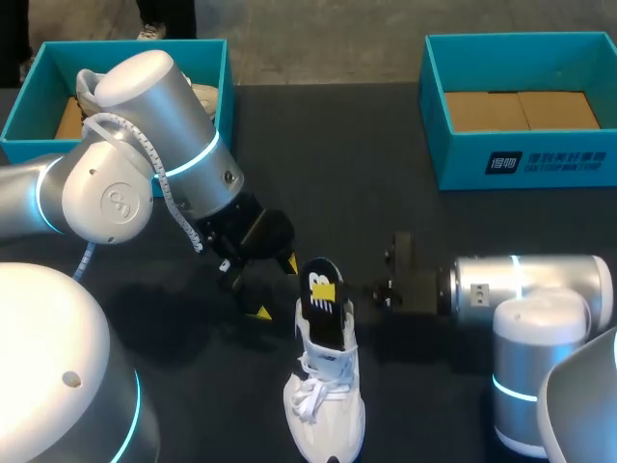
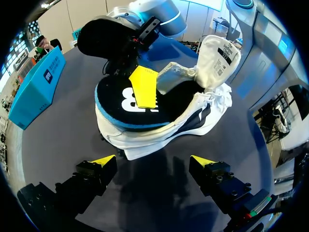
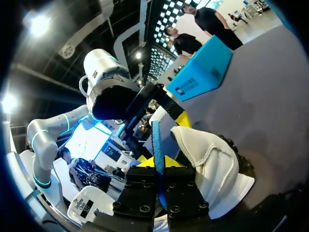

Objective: Take the shoe out of the shoebox, open the shoe tongue, remove and reinsert the insole, then place the shoe into the shoebox

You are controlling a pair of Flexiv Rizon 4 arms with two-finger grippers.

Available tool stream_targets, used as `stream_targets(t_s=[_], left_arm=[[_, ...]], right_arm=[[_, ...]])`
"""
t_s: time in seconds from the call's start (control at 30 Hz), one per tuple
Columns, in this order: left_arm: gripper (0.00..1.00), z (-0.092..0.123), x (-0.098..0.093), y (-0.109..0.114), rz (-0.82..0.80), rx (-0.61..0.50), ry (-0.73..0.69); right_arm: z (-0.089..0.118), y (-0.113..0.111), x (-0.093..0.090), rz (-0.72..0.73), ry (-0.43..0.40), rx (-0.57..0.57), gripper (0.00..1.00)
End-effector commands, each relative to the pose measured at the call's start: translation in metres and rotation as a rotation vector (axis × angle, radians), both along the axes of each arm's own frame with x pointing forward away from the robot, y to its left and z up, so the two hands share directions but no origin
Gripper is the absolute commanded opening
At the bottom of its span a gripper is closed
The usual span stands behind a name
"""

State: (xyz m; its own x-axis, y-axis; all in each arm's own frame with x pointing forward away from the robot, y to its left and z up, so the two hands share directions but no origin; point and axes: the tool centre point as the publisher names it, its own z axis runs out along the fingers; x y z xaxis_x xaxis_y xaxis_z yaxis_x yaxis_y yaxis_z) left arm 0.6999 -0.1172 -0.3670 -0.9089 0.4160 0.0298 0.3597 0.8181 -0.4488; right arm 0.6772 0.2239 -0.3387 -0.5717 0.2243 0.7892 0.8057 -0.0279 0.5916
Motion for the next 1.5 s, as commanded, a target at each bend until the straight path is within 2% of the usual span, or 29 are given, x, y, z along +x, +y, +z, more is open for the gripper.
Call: stream_targets(t_s=[0.03, 0.27, 0.47, 0.5, 0.53, 0.57, 0.6, 0.77, 0.87, 0.93, 0.97, 1.27, 1.5], left_arm=[[1.00, 0.000, -0.001, 0.000, 0.001, 0.001, -0.003], [1.00, 0.000, -0.001, 0.000, 0.001, 0.001, -0.003], [1.00, 0.000, -0.001, 0.000, 0.001, 0.001, -0.003], [1.00, 0.000, -0.001, 0.000, 0.001, 0.001, -0.003], [1.00, 0.000, -0.001, 0.000, 0.001, 0.001, -0.003], [1.00, 0.000, -0.001, 0.000, 0.001, 0.001, -0.003], [1.00, 0.000, -0.001, 0.000, 0.001, 0.001, -0.003], [1.00, 0.000, -0.001, 0.000, 0.001, 0.001, -0.003], [1.00, 0.000, -0.001, 0.000, 0.001, 0.001, -0.003], [1.00, 0.000, -0.001, 0.000, 0.001, 0.001, -0.003], [1.00, 0.000, -0.001, 0.000, 0.001, 0.001, -0.003], [1.00, 0.000, -0.001, 0.000, 0.001, 0.001, -0.003], [1.00, 0.000, -0.001, 0.000, 0.001, 0.001, -0.003]], right_arm=[[-0.003, -0.001, -0.011, -0.017, 0.007, -0.008, 0.00], [-0.012, -0.001, -0.023, -0.023, 0.033, -0.020, 0.00], [-0.014, 0.004, -0.022, -0.010, 0.043, -0.025, 0.00], [-0.011, 0.005, -0.020, -0.007, 0.034, -0.025, 0.12], [-0.008, 0.005, -0.019, -0.005, 0.023, -0.025, 0.31], [-0.005, 0.005, -0.017, -0.002, 0.014, -0.027, 0.43], [-0.003, 0.005, -0.016, -0.002, 0.007, -0.030, 0.45], [0.011, 0.005, -0.009, 0.000, -0.028, -0.048, 0.37], [0.012, 0.004, -0.004, -0.001, -0.030, -0.051, 0.21], [0.011, 0.003, 0.000, -0.003, -0.028, -0.052, 0.03], [0.010, 0.003, 0.001, -0.004, -0.026, -0.052, 0.00], [-0.004, -0.001, 0.009, -0.027, 0.026, -0.056, 0.00], [-0.014, 0.001, 0.001, -0.023, 0.082, -0.067, 0.00]])
